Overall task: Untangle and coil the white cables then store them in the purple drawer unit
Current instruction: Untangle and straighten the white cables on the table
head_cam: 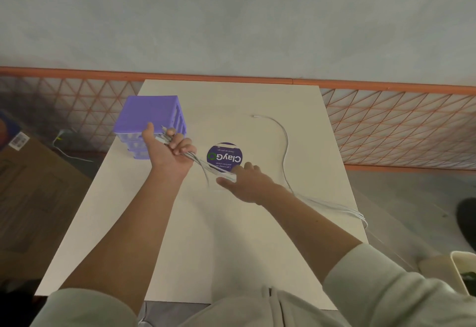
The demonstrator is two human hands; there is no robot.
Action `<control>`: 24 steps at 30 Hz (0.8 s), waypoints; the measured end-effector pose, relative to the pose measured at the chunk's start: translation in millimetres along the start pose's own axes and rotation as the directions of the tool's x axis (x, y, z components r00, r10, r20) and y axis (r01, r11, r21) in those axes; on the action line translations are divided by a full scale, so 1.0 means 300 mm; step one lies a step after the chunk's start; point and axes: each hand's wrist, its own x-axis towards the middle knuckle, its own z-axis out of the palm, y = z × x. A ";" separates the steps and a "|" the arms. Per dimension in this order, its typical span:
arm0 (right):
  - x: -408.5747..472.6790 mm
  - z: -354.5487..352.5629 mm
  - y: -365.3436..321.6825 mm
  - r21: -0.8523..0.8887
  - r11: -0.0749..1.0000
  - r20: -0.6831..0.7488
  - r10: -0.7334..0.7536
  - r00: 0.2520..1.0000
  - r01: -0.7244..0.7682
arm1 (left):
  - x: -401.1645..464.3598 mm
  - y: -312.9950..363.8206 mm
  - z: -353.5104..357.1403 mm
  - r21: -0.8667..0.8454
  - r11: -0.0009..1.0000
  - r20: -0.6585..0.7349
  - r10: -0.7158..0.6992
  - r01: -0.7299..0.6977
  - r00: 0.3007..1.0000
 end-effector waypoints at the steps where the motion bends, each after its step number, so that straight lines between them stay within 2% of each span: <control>1: 0.005 0.005 -0.011 -0.048 0.999 -0.013 0.004 1.000 -0.005 | 0.002 0.003 0.003 -0.004 1.000 -0.004 -0.002 0.002 1.000; 4: 0.008 0.010 -0.041 -0.071 0.997 -0.055 -0.036 0.998 0.032 | 0.008 0.008 0.011 -0.037 0.999 -0.035 0.015 -0.016 0.999; 8: -0.009 0.016 -0.112 0.156 0.973 -0.192 -0.139 0.972 0.170 | 0.014 0.000 0.020 -0.061 0.997 -0.065 0.041 -0.045 0.997; 11: -0.012 0.017 -0.134 0.181 0.962 -0.332 -0.136 0.933 0.205 | 0.013 -0.006 0.020 -0.073 0.996 -0.067 0.043 -0.048 0.997; 15: -0.002 -0.007 -0.115 0.223 0.949 -0.385 -0.127 0.914 0.225 | 0.018 -0.004 0.016 -0.095 0.994 -0.088 0.044 -0.053 0.995; 17: 0.003 -0.016 -0.109 0.312 0.906 -0.459 -0.121 0.880 0.287 | 0.022 -0.005 0.015 -0.112 0.992 -0.097 0.050 -0.060 0.994; 19: -0.002 -0.028 -0.109 0.454 0.819 -0.513 -0.080 0.855 0.349 | 0.025 -0.007 0.017 -0.127 0.990 -0.105 0.052 -0.065 0.993; 21: -0.011 -0.033 -0.101 0.505 0.789 -0.494 -0.067 0.867 0.349 | 0.027 0.001 0.020 -0.137 0.988 -0.104 0.051 -0.066 0.993; 24: -0.006 -0.041 -0.054 0.400 0.888 -0.331 -0.093 0.939 0.229 | 0.032 0.029 0.020 -0.175 0.981 -0.108 0.062 -0.081 0.992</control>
